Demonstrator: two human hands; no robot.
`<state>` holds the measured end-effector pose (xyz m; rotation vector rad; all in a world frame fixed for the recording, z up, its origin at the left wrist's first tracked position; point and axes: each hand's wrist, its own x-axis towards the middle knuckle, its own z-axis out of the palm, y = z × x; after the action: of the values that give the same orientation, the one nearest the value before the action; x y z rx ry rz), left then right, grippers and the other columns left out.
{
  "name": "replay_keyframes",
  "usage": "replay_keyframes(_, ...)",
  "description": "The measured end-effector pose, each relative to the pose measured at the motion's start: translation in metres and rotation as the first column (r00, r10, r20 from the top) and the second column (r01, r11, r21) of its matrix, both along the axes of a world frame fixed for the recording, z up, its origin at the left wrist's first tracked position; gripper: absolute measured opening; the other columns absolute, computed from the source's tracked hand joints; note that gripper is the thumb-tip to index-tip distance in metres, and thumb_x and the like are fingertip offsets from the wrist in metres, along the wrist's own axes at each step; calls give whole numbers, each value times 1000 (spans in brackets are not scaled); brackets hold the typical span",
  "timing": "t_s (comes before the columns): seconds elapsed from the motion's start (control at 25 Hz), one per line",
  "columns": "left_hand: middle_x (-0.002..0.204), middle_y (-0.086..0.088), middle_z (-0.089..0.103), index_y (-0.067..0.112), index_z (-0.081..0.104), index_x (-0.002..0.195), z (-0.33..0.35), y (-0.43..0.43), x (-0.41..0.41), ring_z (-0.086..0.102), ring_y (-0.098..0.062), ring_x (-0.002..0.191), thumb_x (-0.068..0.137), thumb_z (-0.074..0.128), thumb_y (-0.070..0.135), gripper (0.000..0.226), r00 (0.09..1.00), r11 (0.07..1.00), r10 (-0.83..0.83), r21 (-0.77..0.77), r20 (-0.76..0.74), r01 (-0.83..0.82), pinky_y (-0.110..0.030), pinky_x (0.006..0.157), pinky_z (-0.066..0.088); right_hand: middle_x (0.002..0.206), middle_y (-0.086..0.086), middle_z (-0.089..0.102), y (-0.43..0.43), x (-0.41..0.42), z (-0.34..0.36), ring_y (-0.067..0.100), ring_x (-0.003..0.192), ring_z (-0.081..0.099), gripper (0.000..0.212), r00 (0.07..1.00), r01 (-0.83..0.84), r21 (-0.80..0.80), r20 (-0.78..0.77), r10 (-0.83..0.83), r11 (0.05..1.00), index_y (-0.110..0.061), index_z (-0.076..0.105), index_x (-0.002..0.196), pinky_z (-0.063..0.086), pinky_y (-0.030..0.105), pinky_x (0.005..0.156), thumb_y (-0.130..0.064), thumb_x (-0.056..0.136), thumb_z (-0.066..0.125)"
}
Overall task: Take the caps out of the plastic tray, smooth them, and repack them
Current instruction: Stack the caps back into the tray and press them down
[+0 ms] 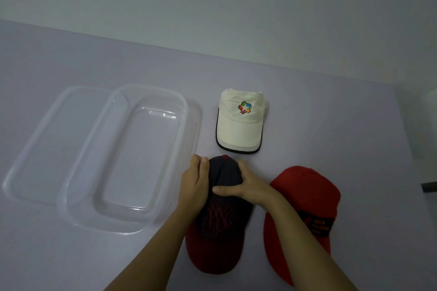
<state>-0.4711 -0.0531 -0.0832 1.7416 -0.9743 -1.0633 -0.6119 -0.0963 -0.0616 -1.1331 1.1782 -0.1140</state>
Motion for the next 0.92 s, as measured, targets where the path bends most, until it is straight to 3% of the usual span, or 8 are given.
replay_keyframes(0.2, 62, 1, 40, 13, 37, 71, 10, -2, 2, 36, -1, 51, 100, 37, 27, 32, 1000, 1000, -14, 21, -8, 14, -16, 48, 34, 114, -10, 59, 5, -2, 3, 7, 101, 60, 57, 982, 136, 8, 131, -136, 991, -39, 46, 112, 50, 22, 81, -23, 70, 80)
replay_keyframes(0.32, 59, 3, 43, 14, 42, 64, 29, -2, 6, 39, -4, 53, 96, 40, 39, 41, 990, 991, -136, -17, 29, 136, -20, 54, 34, 121, -2, 64, 10, -15, 17, 13, 107, 63, 66, 948, 180, 30, 260, -181, 983, -32, 49, 125, 52, 30, 88, -17, 70, 81)
replay_keyframes(0.44, 51, 10, 47, 28, 45, 53, 63, -3, 7, 42, -3, 50, 89, 38, 49, 42, 953, 954, -284, -65, 108, 292, -15, 51, 34, 120, -2, 66, 17, -30, 40, 16, 111, 62, 62, 920, 158, -3, 363, -146, 987, -30, 52, 125, 50, 35, 94, -16, 70, 78)
replay_keyframes(0.52, 53, 10, 50, 28, 50, 52, 83, -8, 9, 45, -3, 52, 86, 41, 50, 41, 951, 950, -306, -55, 54, 309, -18, 55, 37, 120, -2, 67, 21, -37, 54, 18, 112, 62, 58, 893, 169, -18, 426, -146, 985, -30, 56, 122, 51, 33, 92, -18, 69, 77)
replay_keyframes(0.64, 62, -2, 54, 17, 55, 60, 108, -11, 12, 51, -14, 61, 81, 48, 50, 39, 942, 943, -334, -12, -46, 333, -31, 64, 41, 116, -1, 68, 23, -46, 72, 19, 109, 63, 53, 860, 188, -20, 487, -155, 982, -27, 59, 117, 53, 27, 85, -22, 67, 75)
replay_keyframes(0.8, 82, 0, 71, 19, 68, 86, 135, 0, 10, 69, -14, 75, 66, 57, 66, 52, 863, 861, -504, 59, -37, 506, -26, 70, 54, 123, 9, 64, 23, -53, 85, 28, 114, 60, 71, 823, 184, -32, 551, -136, 982, -18, 55, 126, 52, 35, 90, -31, 62, 83)
replay_keyframes(0.92, 93, 4, 75, 24, 70, 96, 153, 3, 20, 71, -12, 86, 60, 69, 59, 50, 764, 744, -638, 179, -98, 644, -25, 78, 55, 125, 12, 62, 22, -50, 90, 30, 115, 59, 77, 814, 157, -31, 571, -112, 987, -16, 52, 127, 52, 36, 90, -32, 59, 85)
